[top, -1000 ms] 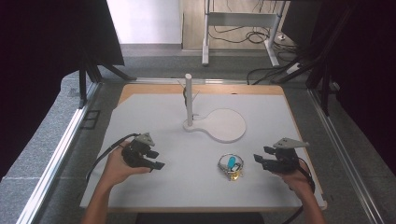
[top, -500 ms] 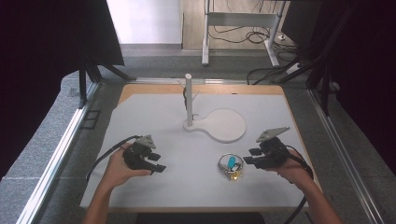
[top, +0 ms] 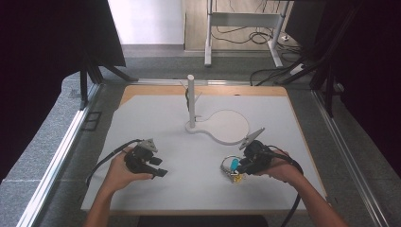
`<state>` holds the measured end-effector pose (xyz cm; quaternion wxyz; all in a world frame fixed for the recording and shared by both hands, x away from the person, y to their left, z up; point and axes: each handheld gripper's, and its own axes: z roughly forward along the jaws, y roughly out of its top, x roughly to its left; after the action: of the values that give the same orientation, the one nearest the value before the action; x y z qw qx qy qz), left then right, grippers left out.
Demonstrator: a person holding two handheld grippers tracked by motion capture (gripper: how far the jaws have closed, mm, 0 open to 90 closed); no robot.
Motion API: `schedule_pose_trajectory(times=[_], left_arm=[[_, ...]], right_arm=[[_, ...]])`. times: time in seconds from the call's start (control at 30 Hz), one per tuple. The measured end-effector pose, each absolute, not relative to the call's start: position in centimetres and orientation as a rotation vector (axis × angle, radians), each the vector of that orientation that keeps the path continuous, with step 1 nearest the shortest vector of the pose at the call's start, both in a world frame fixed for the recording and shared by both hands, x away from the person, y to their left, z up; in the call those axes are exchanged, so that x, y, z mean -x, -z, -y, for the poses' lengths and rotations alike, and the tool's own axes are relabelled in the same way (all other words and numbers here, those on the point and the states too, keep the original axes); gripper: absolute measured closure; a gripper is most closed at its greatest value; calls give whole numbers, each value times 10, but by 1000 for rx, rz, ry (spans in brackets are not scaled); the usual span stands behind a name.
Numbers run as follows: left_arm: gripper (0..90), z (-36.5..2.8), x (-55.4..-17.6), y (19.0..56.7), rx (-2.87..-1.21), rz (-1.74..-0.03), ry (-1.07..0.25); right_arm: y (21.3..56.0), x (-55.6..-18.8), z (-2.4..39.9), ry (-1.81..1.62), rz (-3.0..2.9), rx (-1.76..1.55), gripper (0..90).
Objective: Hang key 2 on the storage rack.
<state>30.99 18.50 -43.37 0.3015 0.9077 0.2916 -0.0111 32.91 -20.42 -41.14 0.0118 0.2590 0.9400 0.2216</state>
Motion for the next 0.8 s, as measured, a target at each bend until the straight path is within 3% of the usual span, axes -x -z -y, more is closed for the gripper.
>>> schedule_pose_trajectory(times=[0.8], left_arm=[[463, -186, -308, 432, -2382, -761, 47]], right_arm=[[438, -345, 187, -488, -3145, -517, 673]])
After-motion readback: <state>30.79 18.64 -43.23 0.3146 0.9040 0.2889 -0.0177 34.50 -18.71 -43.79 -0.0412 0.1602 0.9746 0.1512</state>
